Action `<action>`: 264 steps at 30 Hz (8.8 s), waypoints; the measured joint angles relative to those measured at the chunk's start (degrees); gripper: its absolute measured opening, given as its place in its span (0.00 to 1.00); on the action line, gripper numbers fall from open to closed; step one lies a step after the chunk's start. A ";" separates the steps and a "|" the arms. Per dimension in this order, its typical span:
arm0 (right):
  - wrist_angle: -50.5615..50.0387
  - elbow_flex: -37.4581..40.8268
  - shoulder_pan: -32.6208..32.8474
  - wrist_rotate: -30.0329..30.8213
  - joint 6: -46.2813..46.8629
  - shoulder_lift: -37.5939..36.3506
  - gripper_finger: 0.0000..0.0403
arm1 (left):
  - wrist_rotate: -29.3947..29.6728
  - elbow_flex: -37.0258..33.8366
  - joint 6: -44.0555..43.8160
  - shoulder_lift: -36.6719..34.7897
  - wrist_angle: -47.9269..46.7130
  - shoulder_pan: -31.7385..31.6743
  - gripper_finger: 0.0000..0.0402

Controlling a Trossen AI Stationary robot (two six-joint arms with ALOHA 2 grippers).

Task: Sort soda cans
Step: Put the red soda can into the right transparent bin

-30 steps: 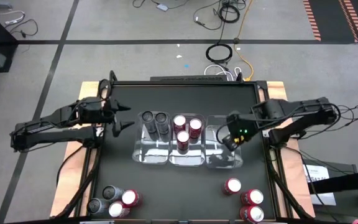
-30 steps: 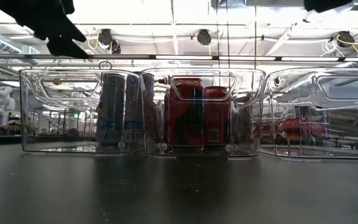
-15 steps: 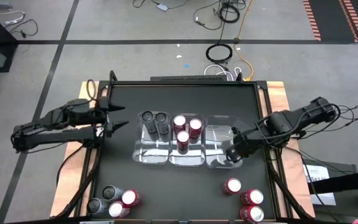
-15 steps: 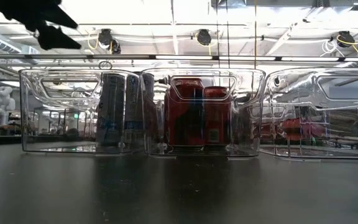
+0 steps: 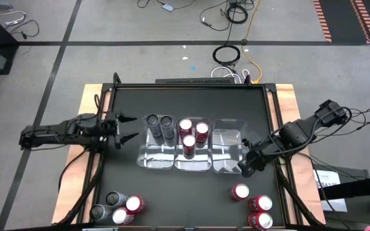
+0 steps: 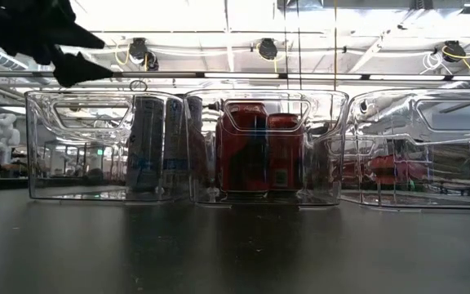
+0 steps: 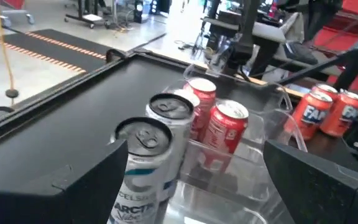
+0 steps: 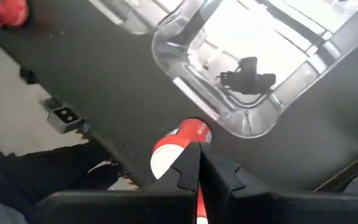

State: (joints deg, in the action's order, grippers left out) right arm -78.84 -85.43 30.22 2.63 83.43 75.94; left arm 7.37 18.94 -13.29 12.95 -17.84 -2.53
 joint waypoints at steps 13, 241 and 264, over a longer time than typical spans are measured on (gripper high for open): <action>2.93 0.00 4.41 -1.05 -0.18 0.00 0.00 | 1.99 -8.49 -0.87 -0.19 7.93 4.53 0.95; -2.51 6.57 -33.81 13.81 -22.03 6.99 0.90 | 1.47 -8.46 -1.32 0.26 7.89 4.49 0.95; -11.10 -6.16 11.34 5.07 35.87 12.32 0.85 | 1.48 -8.46 -1.32 0.28 7.89 4.49 0.95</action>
State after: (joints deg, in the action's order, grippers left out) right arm -89.94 -91.58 41.57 7.71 119.30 88.26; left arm 8.84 10.48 -14.61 13.23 -9.96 1.96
